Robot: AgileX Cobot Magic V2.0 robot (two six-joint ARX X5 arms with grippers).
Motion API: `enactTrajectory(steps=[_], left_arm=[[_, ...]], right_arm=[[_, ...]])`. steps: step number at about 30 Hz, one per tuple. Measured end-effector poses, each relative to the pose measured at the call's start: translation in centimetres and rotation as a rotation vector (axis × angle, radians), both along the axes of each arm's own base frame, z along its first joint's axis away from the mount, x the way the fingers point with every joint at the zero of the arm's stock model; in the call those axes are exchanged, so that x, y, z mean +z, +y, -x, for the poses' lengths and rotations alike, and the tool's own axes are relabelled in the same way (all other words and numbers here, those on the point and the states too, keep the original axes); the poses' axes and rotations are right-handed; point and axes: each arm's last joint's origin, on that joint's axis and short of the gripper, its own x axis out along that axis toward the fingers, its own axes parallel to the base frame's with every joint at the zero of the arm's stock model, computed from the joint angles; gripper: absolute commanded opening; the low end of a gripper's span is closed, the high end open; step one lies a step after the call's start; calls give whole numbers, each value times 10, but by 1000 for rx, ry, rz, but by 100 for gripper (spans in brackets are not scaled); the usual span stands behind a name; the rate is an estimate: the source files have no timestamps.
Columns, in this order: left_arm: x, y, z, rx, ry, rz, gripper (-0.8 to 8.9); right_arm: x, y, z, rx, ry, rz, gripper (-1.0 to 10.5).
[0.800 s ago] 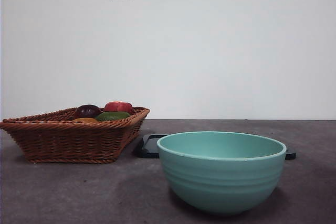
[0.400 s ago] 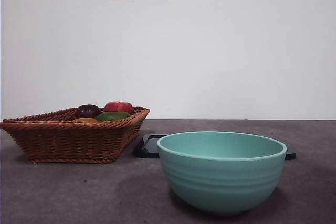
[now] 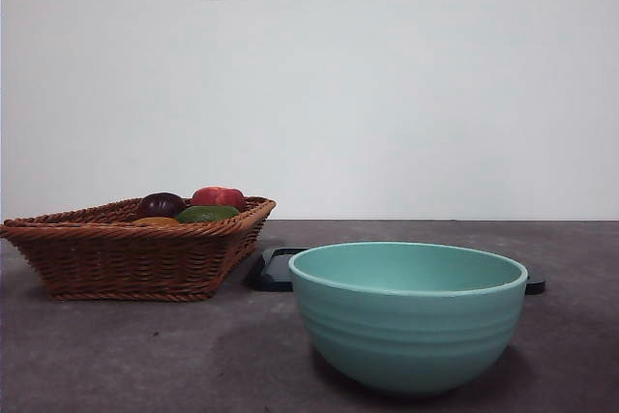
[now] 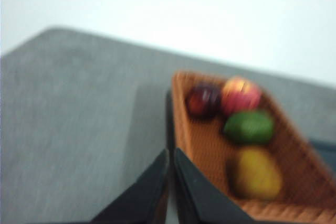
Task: Pick up the wifruite, put it on the bowl, pick up the plate, put it on desk
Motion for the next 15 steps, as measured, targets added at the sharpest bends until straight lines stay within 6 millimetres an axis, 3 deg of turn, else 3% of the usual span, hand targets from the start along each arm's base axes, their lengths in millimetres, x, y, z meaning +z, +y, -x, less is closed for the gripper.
enactTrajectory(steps=[6,15], left_arm=[[31,0,10,-2,-81,78,15],[84,1,34,-17,-50,79,15]], right_arm=[[31,0,9,-4,-66,-94,9],[78,0,24,44,-22,-140,9]])
